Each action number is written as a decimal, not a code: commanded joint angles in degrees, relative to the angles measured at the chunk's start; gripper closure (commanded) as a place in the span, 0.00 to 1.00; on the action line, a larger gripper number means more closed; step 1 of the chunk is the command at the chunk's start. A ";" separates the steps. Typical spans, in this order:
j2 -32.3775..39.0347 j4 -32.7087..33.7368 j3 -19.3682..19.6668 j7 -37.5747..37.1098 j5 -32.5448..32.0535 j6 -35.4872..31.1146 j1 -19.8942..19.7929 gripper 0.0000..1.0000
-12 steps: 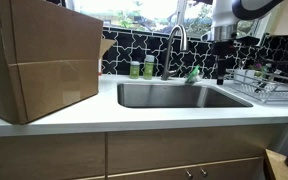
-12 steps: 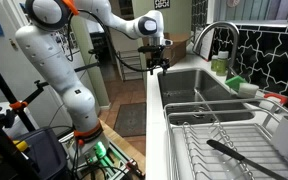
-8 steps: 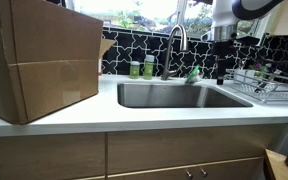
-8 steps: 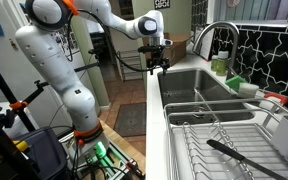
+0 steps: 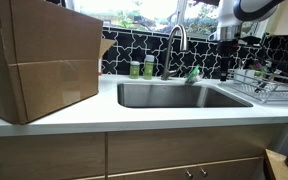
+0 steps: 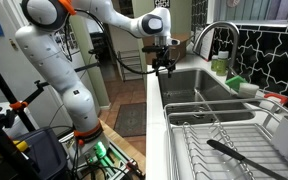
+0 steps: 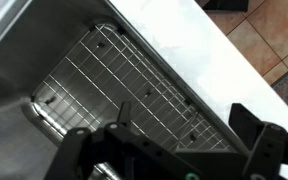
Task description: Pick up the silver utensils from the dish rack and put them in the sink
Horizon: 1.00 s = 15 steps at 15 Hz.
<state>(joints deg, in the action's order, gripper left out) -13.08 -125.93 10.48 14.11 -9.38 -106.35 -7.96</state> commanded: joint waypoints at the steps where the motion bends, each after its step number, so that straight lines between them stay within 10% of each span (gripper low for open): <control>1: -2.71 -0.45 5.56 -0.81 -1.49 0.07 -5.95 0.00; 15: -2.07 6.40 12.39 -0.07 -2.74 -3.16 -12.51 0.00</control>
<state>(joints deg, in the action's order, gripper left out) -16.01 -122.79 20.45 14.58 -10.77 -107.48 -18.20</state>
